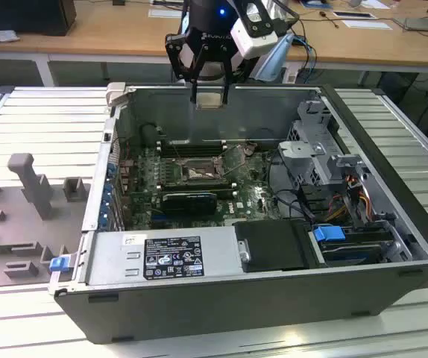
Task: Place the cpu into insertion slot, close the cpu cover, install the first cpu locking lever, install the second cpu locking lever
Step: 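Place the cpu into insertion slot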
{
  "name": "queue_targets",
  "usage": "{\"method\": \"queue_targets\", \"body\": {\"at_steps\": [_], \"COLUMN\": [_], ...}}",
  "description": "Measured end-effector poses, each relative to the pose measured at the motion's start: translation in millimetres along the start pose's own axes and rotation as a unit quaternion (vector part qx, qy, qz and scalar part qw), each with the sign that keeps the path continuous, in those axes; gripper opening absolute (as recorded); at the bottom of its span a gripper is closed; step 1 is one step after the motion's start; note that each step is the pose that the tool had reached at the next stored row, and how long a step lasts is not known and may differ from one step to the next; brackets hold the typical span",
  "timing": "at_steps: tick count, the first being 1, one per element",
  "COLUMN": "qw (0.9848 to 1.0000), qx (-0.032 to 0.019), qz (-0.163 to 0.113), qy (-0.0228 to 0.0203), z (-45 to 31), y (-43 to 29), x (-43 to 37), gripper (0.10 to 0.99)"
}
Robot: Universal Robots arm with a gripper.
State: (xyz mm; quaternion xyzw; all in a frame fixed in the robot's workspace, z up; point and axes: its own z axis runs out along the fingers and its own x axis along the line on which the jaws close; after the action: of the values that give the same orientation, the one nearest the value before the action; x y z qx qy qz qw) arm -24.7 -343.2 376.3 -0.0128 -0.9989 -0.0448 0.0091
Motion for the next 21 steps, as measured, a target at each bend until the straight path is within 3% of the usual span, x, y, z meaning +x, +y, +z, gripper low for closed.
{"method": "queue_targets", "body": {"at_steps": [5, 10, 21], "qw": [0.9993, 0.9990, 0.9969], "qx": [-0.0007, -0.0008, -0.0015], "qz": [0.038, 0.044, 0.078], "qy": [-0.0034, -0.0040, -0.0070], "z": [0.0, 0.1, 0.2], "y": [0.0, -0.1, -0.1], "x": [0.3, 5.0, 5.2], "gripper": [0.525, 0.525, 0.525]}}
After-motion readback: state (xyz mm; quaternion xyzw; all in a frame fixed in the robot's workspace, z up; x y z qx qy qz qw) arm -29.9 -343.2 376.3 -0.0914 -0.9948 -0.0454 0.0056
